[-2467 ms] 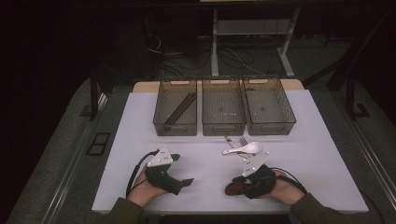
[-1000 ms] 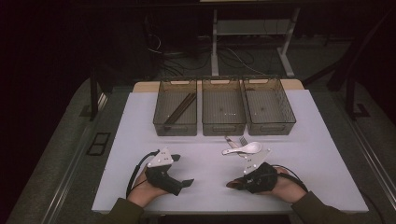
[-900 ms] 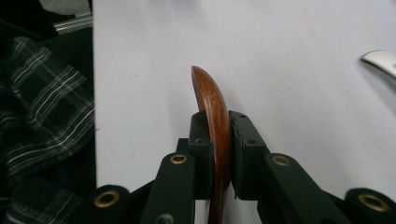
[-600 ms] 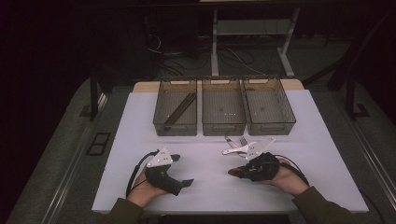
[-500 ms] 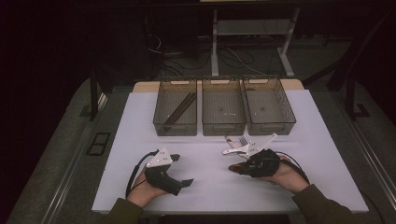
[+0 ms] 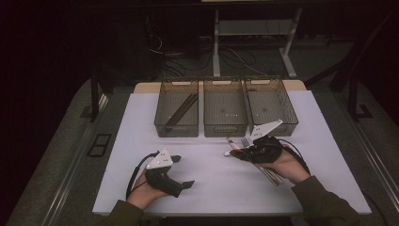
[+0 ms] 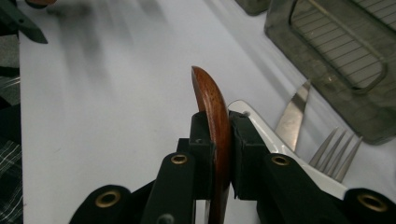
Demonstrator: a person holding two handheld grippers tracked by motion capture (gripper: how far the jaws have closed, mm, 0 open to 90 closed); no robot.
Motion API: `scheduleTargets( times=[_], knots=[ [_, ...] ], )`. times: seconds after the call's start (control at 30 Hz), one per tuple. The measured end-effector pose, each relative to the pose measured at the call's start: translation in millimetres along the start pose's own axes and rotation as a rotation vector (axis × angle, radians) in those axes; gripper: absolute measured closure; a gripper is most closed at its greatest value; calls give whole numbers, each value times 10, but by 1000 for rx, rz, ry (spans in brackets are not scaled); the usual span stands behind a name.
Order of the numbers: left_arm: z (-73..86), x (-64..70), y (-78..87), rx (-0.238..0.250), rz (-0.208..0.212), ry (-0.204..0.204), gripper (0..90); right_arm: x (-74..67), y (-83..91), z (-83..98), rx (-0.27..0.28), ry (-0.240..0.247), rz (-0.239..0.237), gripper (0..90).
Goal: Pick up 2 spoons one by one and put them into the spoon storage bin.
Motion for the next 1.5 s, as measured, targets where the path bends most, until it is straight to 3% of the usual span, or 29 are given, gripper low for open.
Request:
scheduleTargets(
  times=[0.53,0.93,1.5],
  knots=[
    [-3,3,3,8,6,7,0,255,22,-326,31,-47,47,799],
    [-16,10,-4,26,8,20,0,504,-2,-681,45,-80,83,799],
    [-23,26,-11,23,17,7,0,920,-304,-1247,22,-144,156,799]
  ],
)
Point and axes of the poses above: each handheld gripper's, and its own axes: y roughly backward along the jaws, z roughly out of its underside, x roughly to its right, the point moved 7 cm from there along -y, roughly forward along the jaws, and after that the axes turned 10 degrees about z, right-handed, at the moved point
